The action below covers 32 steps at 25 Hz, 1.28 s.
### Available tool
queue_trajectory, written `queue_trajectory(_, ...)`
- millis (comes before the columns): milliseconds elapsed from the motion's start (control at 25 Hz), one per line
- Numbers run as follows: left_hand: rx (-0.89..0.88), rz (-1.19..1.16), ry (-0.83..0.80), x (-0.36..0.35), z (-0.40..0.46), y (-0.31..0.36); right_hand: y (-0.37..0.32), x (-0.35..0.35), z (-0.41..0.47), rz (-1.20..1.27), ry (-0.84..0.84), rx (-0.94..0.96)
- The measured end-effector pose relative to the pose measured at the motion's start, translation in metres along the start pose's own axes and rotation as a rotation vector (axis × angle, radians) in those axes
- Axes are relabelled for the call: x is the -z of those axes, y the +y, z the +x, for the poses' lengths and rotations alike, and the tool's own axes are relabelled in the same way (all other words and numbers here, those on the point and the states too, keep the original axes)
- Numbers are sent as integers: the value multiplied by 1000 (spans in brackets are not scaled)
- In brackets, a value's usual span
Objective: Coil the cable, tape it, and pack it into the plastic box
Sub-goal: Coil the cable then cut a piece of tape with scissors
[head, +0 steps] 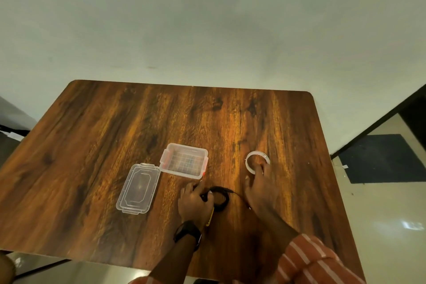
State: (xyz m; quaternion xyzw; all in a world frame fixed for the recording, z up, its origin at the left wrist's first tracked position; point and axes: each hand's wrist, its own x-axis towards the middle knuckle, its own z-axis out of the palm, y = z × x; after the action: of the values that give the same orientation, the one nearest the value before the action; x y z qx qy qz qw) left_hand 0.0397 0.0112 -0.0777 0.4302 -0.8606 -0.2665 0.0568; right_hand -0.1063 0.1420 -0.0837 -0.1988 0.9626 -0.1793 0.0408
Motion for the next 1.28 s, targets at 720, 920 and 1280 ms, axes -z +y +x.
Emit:
queue_trajectory(720, -335, -763, 186, 128, -15, 84, -55, 113, -40, 1015, -84, 287)
queue_trajectory(920, -419, -746, 307, 145, -17, 94, -62, 137, -46, 1038, -32, 361)
queue_trajectory(1280, -129, -901, 193, 151, -9, 98, -64, 132, -59, 1395, -151, 168)
